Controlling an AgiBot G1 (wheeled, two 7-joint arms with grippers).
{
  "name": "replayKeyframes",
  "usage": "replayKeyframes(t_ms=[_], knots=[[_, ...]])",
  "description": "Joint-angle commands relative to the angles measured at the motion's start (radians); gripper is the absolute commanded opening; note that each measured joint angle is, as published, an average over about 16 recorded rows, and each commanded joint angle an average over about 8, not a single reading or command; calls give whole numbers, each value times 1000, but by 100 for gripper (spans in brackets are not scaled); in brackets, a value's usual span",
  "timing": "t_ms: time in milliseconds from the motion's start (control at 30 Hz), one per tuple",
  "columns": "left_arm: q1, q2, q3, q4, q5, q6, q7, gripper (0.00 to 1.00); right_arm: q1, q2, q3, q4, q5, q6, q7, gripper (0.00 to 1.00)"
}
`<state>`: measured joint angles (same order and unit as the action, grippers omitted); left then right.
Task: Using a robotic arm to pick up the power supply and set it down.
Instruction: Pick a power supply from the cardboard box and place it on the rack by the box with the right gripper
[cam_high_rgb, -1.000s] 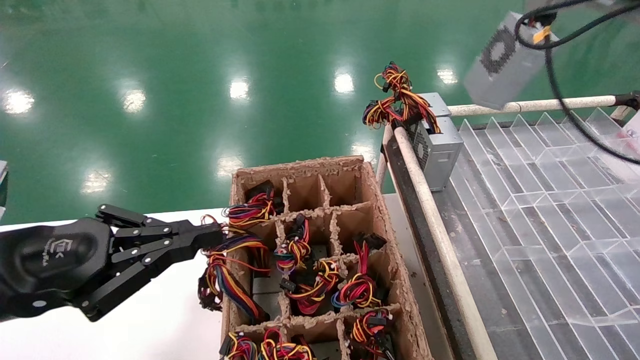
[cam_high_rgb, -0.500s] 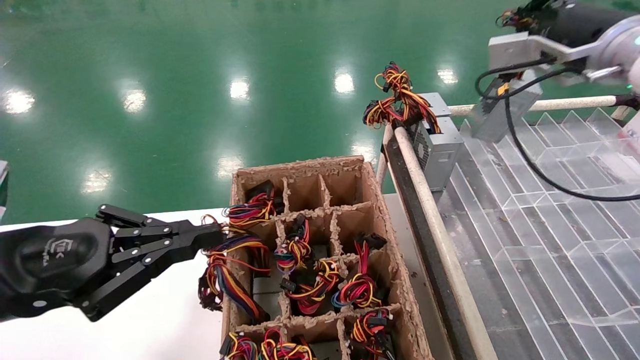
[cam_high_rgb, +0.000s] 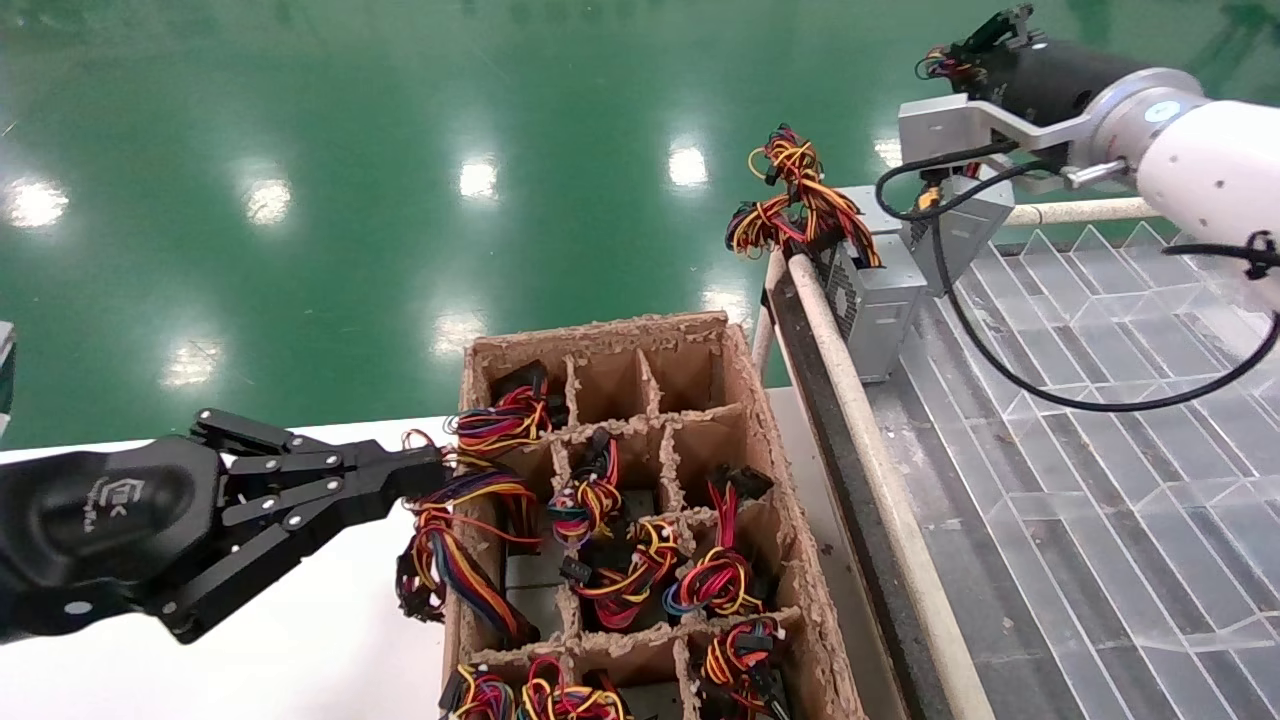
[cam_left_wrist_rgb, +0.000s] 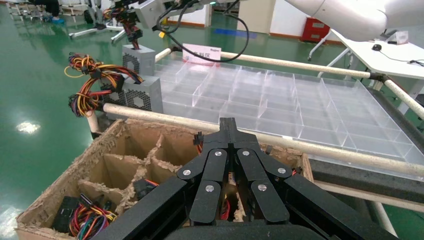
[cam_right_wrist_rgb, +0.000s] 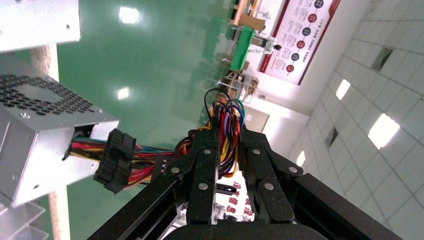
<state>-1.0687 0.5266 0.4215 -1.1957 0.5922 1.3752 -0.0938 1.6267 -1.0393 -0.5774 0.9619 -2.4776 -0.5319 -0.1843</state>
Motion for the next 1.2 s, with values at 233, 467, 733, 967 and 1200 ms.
replayKeyframes(t_ms=[233,467,733,967,1200], knots=[[0,0,0,0,0,0,0,0,7,-11,-18,-15,52,6,-37,0],[0,0,0,0,0,0,0,0,3,0,-23,10,85,-10,-48,0],[0,0,0,0,0,0,0,0,2,-4,-25,9,100,-6,-53,0],[0,0,0,0,0,0,0,0,1,0,-25,20,127,-11,-58,0],[0,0,0,0,0,0,0,0,14,-11,-23,-51,98,24,-63,0]])
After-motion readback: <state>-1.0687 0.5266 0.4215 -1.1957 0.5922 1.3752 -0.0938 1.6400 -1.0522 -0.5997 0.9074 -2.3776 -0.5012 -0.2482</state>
